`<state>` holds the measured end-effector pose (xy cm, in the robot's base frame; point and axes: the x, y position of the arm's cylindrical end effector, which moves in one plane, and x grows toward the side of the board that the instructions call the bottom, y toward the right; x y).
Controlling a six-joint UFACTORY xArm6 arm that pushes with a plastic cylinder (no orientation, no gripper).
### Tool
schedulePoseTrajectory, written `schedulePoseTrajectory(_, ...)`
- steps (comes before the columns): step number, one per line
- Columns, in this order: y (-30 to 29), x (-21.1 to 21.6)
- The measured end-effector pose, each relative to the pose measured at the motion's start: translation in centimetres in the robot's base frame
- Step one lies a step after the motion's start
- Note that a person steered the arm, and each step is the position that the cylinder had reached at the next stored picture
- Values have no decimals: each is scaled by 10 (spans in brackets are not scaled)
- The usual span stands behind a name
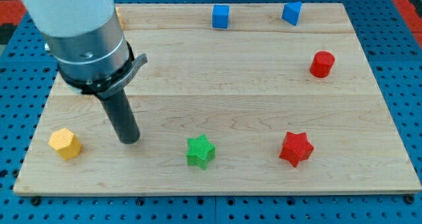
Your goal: Point your arm at the green star
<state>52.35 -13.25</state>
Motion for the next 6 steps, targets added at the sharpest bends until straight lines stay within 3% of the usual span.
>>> schedulePoseTrajectory(1,0,-32)
schedulePoseTrajectory(3,-2,-32)
schedulePoseTrajectory(4,4,-19)
schedulePoseTrajectory(6,25,62)
